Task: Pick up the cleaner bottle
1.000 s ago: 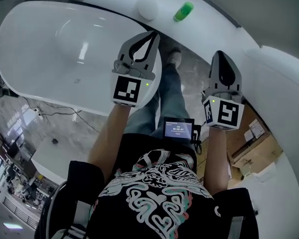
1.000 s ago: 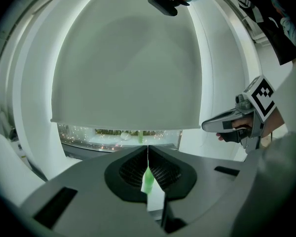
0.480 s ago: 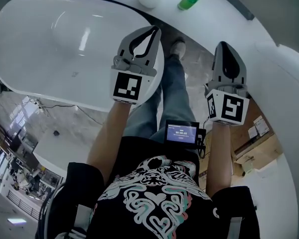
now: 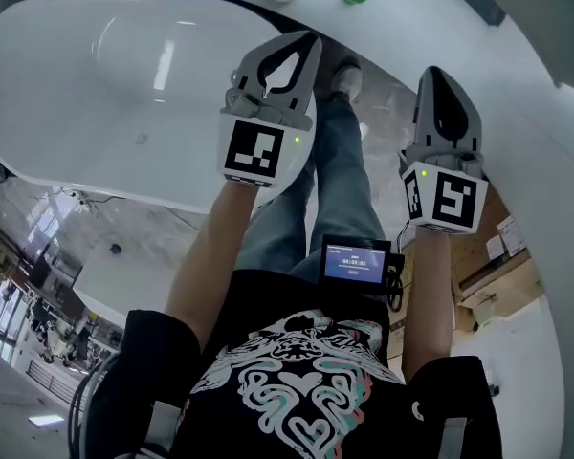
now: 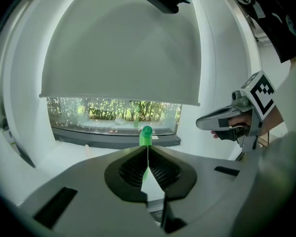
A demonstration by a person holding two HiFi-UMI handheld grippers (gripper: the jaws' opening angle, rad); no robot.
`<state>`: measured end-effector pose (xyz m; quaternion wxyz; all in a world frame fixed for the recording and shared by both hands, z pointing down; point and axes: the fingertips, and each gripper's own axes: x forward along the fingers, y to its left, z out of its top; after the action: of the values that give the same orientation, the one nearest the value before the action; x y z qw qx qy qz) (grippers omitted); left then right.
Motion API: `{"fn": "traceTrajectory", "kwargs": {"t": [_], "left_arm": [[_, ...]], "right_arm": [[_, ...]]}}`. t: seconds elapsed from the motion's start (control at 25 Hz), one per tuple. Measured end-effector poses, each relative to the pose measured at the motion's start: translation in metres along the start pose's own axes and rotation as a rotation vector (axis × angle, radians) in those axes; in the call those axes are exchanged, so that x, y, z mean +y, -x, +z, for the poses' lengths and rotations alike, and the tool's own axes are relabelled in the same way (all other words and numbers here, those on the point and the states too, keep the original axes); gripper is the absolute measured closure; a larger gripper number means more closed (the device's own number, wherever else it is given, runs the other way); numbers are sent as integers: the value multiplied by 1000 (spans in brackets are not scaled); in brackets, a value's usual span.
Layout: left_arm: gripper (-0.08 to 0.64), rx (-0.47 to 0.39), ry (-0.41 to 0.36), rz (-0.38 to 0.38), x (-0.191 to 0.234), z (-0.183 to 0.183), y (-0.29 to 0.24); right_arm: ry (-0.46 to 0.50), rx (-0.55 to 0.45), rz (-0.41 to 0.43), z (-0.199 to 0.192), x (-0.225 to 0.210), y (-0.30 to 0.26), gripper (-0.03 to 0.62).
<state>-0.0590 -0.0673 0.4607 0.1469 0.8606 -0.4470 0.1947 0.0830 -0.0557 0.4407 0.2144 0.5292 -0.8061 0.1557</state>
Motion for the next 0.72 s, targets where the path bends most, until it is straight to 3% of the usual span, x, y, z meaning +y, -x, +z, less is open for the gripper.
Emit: {"fn": "traceTrajectory", "kwargs": {"t": [0.72], "left_arm": [[541, 74, -9, -11, 11, -38, -48]], "right_arm": [[18, 39, 29, -26, 2, -42, 565]]}}
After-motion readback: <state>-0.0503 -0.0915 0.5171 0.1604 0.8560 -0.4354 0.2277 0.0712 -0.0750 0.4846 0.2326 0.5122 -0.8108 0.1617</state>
